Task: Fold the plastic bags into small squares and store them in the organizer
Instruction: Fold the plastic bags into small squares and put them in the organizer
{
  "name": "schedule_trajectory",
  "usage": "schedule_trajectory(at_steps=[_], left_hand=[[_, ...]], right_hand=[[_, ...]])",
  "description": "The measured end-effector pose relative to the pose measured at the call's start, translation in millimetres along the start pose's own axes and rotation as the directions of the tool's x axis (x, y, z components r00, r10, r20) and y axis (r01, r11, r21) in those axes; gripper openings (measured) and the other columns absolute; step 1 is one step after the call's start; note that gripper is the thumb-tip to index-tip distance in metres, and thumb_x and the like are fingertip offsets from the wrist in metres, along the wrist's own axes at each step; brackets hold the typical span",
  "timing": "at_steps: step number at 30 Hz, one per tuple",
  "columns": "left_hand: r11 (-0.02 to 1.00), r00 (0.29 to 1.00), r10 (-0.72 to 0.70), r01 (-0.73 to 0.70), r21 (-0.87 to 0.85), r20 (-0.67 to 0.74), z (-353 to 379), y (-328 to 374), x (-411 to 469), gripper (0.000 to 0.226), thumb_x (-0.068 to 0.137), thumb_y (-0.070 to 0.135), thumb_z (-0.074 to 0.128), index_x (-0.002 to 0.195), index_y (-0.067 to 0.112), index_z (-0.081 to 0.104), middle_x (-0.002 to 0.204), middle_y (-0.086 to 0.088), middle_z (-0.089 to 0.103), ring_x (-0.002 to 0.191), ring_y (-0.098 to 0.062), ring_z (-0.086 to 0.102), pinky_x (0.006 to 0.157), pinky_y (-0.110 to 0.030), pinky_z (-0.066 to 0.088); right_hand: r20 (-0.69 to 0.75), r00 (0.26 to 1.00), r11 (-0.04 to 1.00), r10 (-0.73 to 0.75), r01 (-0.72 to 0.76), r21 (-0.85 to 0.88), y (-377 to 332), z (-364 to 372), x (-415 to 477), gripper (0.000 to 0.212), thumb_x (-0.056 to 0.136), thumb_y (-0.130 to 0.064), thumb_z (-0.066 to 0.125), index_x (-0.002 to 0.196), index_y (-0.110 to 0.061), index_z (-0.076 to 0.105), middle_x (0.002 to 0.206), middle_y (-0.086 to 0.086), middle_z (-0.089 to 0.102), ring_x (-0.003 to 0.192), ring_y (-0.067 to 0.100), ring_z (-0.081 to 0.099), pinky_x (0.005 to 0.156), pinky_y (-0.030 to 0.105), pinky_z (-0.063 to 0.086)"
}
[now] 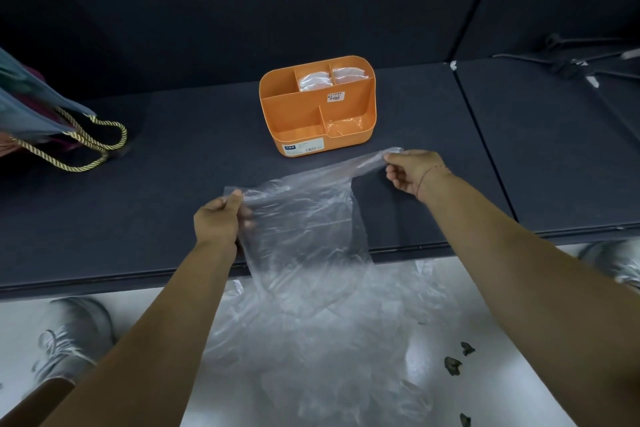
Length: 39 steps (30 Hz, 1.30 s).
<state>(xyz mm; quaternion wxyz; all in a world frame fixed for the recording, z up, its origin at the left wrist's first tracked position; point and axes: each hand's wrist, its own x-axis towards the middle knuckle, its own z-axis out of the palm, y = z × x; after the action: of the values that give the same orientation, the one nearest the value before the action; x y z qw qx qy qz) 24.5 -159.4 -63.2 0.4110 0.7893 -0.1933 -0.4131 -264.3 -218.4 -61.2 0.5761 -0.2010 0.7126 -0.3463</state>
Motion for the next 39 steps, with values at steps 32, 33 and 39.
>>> schedule_trajectory(at_steps=[32,33,39], left_hand=[[0.901,0.697,0.399,-0.420,-0.112,0.596,35,92,-109,0.012,0.088,0.023,0.072,0.094,0.012,0.073,0.083,0.003,0.072,0.081,-0.007,0.068,0.082,-0.024,0.056],[0.901,0.706,0.400,-0.420,-0.110,0.584,36,92,-108,0.010,0.087,0.021,0.073,0.091,0.012,0.074,0.082,0.003,0.073,0.080,-0.007,0.067,0.084,-0.026,0.056],[0.937,0.761,0.335,-0.210,-0.279,0.556,36,90,-107,0.014,0.090,0.020,0.069,0.096,0.007,0.072,0.087,-0.003,0.073,0.081,-0.012,0.068,0.072,-0.024,0.055]], right_hand=[[0.293,0.791,0.841,-0.537,0.531,0.106,-9,32,-131,0.015,0.081,-0.006,0.074,0.087,0.006,0.065,0.070,0.015,0.067,0.055,0.012,0.062,0.052,0.019,0.048],[0.293,0.790,0.839,-0.539,0.532,0.111,-9,32,-131,0.014,0.081,-0.005,0.074,0.086,0.004,0.065,0.068,0.012,0.067,0.054,0.011,0.062,0.053,0.020,0.049],[0.281,0.819,0.866,-0.500,0.463,0.190,-10,33,-132,0.013,0.080,-0.001,0.074,0.080,-0.007,0.061,0.061,0.002,0.065,0.055,0.010,0.061,0.061,0.024,0.054]])
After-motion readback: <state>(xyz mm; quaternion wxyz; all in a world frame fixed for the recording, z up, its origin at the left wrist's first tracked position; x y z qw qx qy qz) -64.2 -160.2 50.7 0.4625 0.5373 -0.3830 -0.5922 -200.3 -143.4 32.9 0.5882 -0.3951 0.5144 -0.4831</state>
